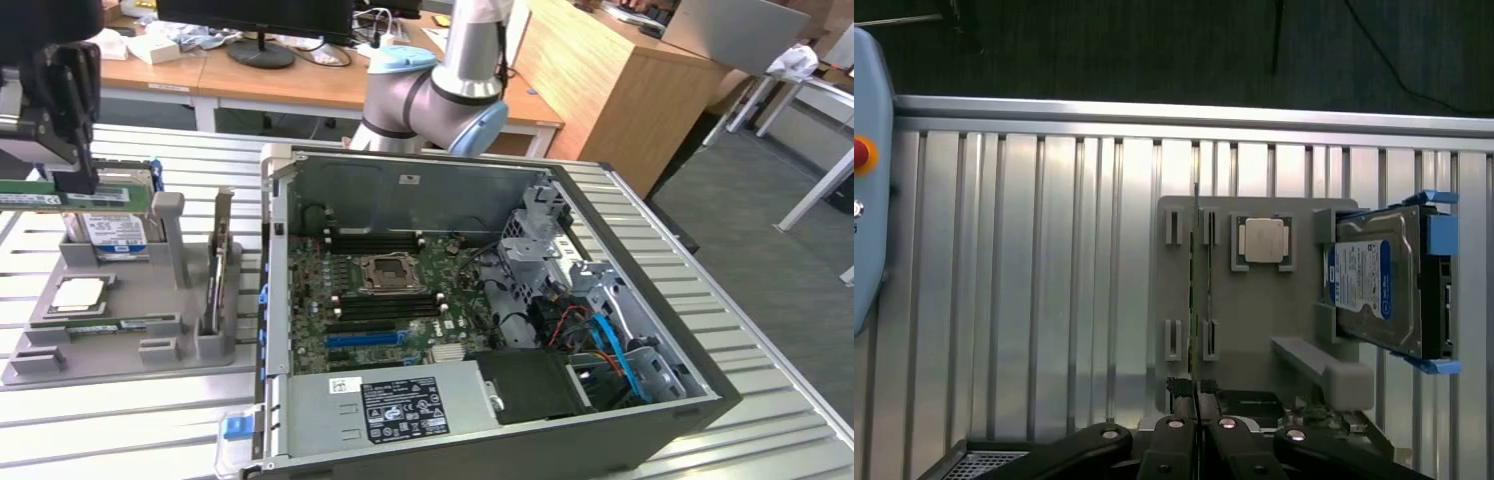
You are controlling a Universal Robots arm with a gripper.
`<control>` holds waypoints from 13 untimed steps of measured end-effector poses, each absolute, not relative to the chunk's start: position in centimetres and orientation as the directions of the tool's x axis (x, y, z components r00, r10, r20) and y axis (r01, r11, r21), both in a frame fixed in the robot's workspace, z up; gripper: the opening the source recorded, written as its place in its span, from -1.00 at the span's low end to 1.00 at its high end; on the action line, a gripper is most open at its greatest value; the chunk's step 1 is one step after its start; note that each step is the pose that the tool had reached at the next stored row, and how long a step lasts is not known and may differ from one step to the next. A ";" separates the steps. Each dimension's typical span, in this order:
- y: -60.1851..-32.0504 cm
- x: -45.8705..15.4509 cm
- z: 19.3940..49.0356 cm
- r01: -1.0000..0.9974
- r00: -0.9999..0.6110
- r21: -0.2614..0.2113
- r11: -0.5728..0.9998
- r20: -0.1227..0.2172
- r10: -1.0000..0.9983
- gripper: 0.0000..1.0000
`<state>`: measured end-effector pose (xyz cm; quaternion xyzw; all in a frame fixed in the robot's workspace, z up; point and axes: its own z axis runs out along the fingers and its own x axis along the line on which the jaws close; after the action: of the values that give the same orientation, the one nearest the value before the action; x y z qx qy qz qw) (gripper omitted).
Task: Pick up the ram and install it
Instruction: 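Pick up the ram and move it above insertion slot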
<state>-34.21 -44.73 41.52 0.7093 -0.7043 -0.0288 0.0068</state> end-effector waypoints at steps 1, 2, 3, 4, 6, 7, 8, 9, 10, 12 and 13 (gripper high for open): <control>-44.7 -34.0 41.5 -0.999 0.006 0.050 -0.008 -0.031 -0.999 -0.77; -44.7 -33.8 41.5 -0.999 0.006 0.050 -0.008 -0.031 -0.999 -0.77; -44.7 -33.6 41.5 -0.999 0.006 0.050 -0.008 -0.031 -0.999 -0.77; -44.7 -33.5 41.5 -0.999 0.006 0.050 -0.008 -0.031 -0.999 -0.77; -44.7 -33.1 41.5 -0.999 0.006 0.050 -0.008 -0.031 -0.999 -0.77; -44.7 -33.0 41.5 -0.999 0.006 0.050 -0.008 -0.031 -0.999 -0.77; -44.7 -32.8 41.5 -0.999 0.006 0.050 -0.008 -0.031 -0.999 -0.77; -44.7 -32.7 41.5 -0.999 0.006 0.050 -0.008 -0.031 -0.999 -0.77; -44.7 -32.6 41.5 -0.999 0.006 0.050 -0.008 -0.031 -0.999 -0.77; -44.7 -32.3 41.5 -0.999 0.006 0.050 -0.008 -0.031 -0.999 -0.77; -44.7 -32.1 41.5 -0.999 0.006 0.050 -0.008 -0.031 -0.999 -0.77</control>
<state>-32.08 -44.73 41.52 0.7093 -0.7043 -0.0288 0.0068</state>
